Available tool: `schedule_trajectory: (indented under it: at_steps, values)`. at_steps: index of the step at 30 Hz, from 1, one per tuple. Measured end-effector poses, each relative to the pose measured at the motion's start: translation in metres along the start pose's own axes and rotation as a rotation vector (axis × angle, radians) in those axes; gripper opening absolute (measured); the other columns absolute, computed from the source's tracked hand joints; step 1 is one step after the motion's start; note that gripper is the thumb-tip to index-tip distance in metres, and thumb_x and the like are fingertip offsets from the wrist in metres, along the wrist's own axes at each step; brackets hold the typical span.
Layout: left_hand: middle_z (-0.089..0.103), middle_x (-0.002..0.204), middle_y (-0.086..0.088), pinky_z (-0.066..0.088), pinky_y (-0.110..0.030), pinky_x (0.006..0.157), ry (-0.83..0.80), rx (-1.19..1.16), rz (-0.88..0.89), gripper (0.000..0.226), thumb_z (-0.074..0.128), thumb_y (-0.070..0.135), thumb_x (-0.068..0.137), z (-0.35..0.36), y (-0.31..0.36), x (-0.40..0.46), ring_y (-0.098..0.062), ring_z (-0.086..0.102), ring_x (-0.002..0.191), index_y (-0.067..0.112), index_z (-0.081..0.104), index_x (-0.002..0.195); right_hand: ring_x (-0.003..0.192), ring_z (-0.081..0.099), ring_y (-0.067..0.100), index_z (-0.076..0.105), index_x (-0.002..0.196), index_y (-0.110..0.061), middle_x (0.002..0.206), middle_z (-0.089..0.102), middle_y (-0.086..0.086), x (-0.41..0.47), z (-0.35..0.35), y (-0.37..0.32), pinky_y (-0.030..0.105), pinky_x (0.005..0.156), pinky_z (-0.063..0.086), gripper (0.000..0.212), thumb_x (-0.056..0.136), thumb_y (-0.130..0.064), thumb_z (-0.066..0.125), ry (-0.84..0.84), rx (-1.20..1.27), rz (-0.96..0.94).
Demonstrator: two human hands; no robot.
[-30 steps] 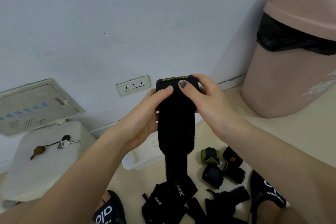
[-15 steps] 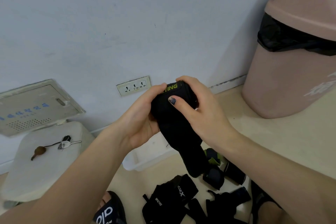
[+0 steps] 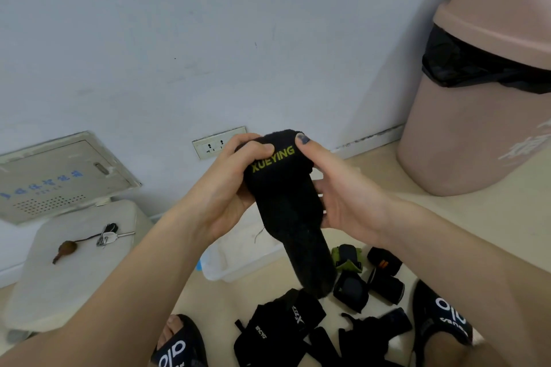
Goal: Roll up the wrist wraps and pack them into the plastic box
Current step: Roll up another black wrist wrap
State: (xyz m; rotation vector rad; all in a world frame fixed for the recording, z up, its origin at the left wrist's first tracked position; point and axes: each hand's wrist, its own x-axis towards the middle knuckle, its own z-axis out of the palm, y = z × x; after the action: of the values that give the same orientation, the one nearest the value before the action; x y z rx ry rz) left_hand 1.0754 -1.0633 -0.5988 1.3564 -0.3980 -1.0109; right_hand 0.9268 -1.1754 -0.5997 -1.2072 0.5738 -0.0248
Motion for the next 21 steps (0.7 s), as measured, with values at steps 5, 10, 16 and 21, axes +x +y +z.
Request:
schedule_trajectory:
  at_steps: [5,10,16,21]
  values:
    - [0.071,0.092,0.000,0.055,-0.031,0.076,-0.024,0.040,0.081,0.041,0.072,0.017,0.075,-0.001,-0.003,0.002,-0.017,0.067,0.084,0.019,0.058,0.114,0.095,0.072,0.019,0.071,0.122,-0.034,0.100,0.073,0.004,-0.001,0.000,-0.002,0.035,0.083,0.056,0.051,0.096,-0.069,0.046,-0.028,-0.030,-0.023]
    - [0.069,0.091,0.000,0.052,-0.034,0.078,0.023,0.060,0.162,0.034,0.074,0.014,0.075,-0.005,-0.002,0.004,-0.019,0.064,0.083,0.022,0.059,0.104,0.092,0.077,0.029,0.065,0.120,-0.011,0.110,0.077,0.019,-0.004,0.006,0.005,0.048,0.092,0.062,0.022,0.102,-0.021,0.062,-0.026,-0.043,-0.011]
    - [0.065,0.108,-0.010,0.056,-0.038,0.078,0.082,0.222,0.226,0.043,0.082,0.023,0.067,-0.012,-0.001,0.007,-0.022,0.068,0.083,0.027,0.060,0.104,0.063,0.070,0.026,0.054,0.128,-0.010,0.090,0.077,0.021,-0.009,0.010,0.016,0.030,0.055,0.055,0.027,0.102,-0.009,0.061,0.092,-0.053,-0.004]
    - [0.062,0.104,0.006,0.055,-0.039,0.067,0.121,0.433,0.360,0.044,0.082,0.023,0.070,-0.012,-0.005,0.005,-0.015,0.067,0.079,0.027,0.055,0.104,0.047,0.059,0.018,0.050,0.137,-0.015,0.064,0.067,0.007,-0.011,0.008,0.016,0.025,0.045,0.046,0.036,0.103,-0.015,0.062,0.199,-0.070,-0.064]
